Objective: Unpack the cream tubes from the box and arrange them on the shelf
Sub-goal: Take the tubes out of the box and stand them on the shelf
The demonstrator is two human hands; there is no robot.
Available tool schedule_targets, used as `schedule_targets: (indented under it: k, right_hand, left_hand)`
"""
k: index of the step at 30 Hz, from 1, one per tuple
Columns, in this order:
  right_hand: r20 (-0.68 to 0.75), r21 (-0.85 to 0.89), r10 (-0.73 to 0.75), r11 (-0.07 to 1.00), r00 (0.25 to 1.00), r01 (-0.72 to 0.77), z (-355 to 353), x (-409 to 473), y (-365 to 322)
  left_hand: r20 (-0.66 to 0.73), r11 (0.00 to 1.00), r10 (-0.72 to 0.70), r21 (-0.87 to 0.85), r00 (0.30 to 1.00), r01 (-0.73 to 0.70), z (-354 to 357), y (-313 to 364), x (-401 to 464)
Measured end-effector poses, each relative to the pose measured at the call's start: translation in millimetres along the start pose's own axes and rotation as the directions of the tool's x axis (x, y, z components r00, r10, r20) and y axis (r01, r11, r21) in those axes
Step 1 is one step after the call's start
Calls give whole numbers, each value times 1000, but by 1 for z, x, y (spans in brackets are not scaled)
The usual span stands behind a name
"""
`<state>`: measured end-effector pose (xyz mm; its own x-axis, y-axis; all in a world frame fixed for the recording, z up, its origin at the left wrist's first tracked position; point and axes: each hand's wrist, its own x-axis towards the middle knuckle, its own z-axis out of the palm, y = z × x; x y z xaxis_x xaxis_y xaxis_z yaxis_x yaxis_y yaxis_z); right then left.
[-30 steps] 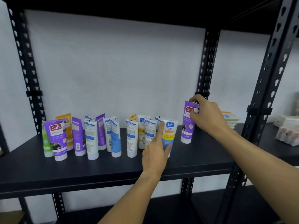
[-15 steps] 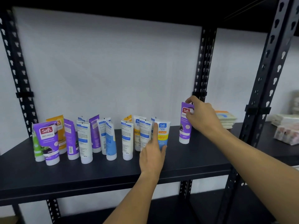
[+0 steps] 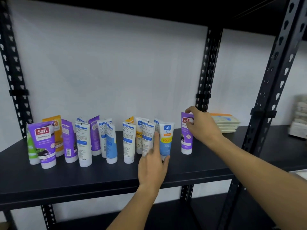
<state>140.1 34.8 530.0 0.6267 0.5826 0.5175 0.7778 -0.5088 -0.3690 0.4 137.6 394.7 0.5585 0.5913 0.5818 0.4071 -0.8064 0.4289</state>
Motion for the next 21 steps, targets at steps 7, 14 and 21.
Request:
schedule_targets:
  k: [7,14,21]
  right_hand:
    - [8,61,-1,998,1000,0,22,-5,3]
    - [-28,29,2,1000,1000,-1,40,-1,-4]
    - [-48,64,30,998,998,-27,59,-3,-3]
  left_hand:
    - [13,978,126,167,992,-127,-17,-23,-20]
    - [212,938,114,299,971,-175,-40,-49,-24]
    - [287,938,31,323,957,-128,-38,-44,-26]
